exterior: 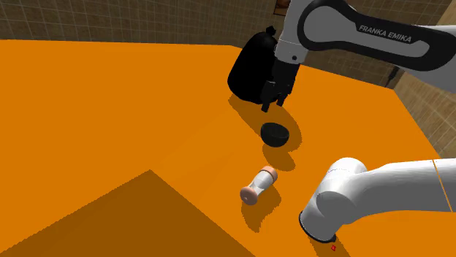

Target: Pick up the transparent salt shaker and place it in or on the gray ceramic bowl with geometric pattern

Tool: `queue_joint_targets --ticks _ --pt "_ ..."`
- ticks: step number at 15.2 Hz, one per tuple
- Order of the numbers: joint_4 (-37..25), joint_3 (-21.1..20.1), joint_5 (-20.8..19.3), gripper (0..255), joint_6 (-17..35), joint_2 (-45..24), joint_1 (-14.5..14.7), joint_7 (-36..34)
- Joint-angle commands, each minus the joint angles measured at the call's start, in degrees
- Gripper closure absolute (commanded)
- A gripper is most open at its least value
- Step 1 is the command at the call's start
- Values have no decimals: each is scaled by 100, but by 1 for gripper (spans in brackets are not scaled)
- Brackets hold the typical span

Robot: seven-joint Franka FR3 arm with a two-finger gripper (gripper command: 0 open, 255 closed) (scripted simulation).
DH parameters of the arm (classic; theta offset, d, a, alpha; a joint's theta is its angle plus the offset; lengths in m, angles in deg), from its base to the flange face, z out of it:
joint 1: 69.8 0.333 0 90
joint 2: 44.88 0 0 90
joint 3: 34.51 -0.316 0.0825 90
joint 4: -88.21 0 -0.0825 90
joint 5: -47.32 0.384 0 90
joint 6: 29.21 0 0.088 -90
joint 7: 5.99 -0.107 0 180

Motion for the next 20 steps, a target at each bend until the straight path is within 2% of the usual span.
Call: queue_joint_targets --ticks 1,6,11,16,20 --pt "0 0 0 0 0 0 0 0" --pt "1033 -824 209 0 349 412 -580 -1986" --pt "1823 -1736 642 0 647 558 -1072 -3990" --pt "2381 -2717 1252 0 1008 365 -1518 -6012" --pt "2673 -3541 1807 0 1424 -70 -1919 -7623"
